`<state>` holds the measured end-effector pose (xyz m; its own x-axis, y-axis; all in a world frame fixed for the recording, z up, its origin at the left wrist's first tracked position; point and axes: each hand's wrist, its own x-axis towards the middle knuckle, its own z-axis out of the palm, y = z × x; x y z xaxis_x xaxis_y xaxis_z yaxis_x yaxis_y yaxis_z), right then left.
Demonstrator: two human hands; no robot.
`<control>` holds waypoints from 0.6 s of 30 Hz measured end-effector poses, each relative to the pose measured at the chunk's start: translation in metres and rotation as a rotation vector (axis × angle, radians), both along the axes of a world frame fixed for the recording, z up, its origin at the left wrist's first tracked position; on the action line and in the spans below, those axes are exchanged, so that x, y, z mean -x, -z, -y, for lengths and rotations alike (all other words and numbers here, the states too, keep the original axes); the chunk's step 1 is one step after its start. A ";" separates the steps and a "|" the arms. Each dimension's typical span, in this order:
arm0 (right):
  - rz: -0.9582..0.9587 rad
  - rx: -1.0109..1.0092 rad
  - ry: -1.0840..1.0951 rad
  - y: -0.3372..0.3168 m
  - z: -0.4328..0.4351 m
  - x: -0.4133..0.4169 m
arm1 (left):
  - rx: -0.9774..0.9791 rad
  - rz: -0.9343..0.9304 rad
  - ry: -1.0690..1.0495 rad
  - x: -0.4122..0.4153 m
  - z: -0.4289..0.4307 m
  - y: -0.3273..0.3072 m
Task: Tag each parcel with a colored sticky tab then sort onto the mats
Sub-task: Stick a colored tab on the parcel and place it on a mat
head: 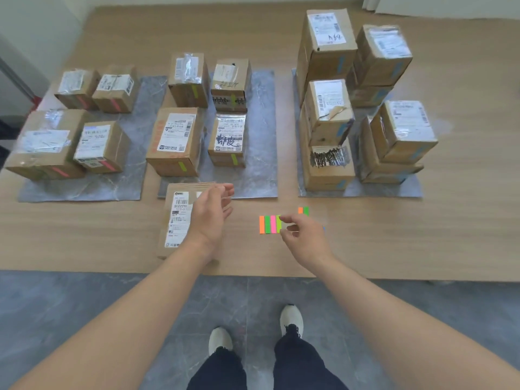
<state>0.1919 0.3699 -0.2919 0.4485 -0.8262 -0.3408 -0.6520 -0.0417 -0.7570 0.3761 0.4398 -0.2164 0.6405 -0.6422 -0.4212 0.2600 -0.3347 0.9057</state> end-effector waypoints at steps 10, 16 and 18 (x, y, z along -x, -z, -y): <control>-0.152 0.194 -0.381 0.045 0.038 0.001 | -0.133 -0.041 0.119 0.036 0.025 0.060; -0.173 0.209 -0.437 0.068 0.060 -0.017 | -0.191 -0.078 0.179 0.038 0.030 0.088; -0.173 0.178 -0.440 0.069 0.067 -0.020 | -0.208 -0.062 0.201 0.038 0.027 0.094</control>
<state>0.2121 0.3030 -0.3607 0.7165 -0.6238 -0.3121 -0.6591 -0.4590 -0.5957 0.3384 0.4132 -0.3104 0.4781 -0.6495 -0.5913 0.2218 -0.5621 0.7968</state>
